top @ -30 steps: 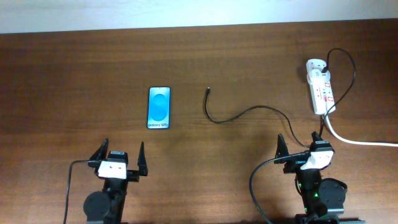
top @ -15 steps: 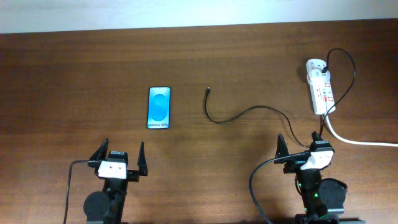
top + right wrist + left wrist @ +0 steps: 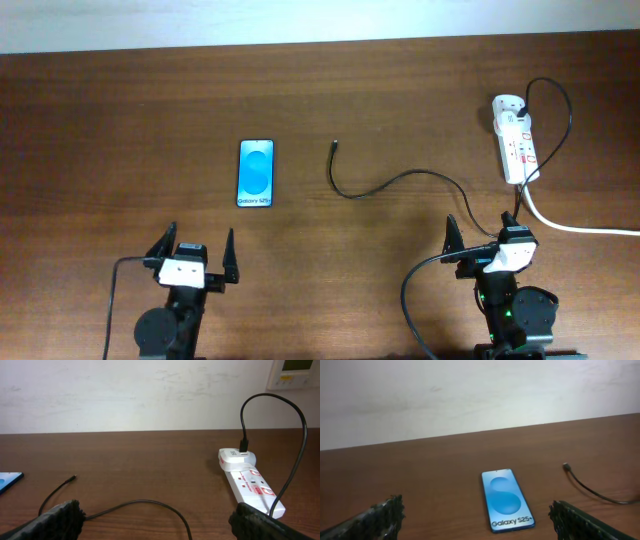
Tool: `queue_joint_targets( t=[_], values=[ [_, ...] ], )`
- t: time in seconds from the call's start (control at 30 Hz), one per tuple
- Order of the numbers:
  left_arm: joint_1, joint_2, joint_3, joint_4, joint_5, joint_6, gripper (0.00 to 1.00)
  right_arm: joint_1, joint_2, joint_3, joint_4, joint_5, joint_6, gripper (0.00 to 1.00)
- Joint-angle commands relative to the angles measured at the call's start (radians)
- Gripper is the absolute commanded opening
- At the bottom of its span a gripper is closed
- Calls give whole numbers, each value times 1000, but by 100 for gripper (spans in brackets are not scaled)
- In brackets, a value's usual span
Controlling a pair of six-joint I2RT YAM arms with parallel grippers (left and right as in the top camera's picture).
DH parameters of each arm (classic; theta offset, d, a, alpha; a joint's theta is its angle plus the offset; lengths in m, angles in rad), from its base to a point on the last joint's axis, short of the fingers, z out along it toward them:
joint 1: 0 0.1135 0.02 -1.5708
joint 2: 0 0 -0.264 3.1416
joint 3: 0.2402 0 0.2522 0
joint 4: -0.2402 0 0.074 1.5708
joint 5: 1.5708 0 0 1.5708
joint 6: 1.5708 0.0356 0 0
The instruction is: Plug charger to phone and switch on socket
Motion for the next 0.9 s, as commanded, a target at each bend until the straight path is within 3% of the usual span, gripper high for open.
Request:
queue_joint_targets(
  t=[0.0, 0.13, 0.3, 0.53, 0.63, 0.77, 0.87],
  values=[
    [7, -4, 4, 63, 130, 15, 99, 9, 7, -5, -5, 5, 7, 98],
    [7, 72, 91, 62, 202, 0, 99, 9, 7, -5, -5, 5, 7, 98],
    [7, 379, 303, 58, 275, -19, 99, 9, 7, -5, -5, 5, 6, 98],
    [7, 868, 665, -110, 297, -19, 99, 9, 7, -5, -5, 5, 7, 98],
    [7, 1086, 853, -251, 297, -18, 99, 9, 7, -5, -5, 5, 6, 98],
    [6, 1417, 1195, -699, 298, 1, 99, 9, 7, -5, -5, 5, 7, 98],
    [6, 1443, 1202, -703, 307, 1, 99, 9, 7, -5, -5, 5, 7, 98]
  ],
)
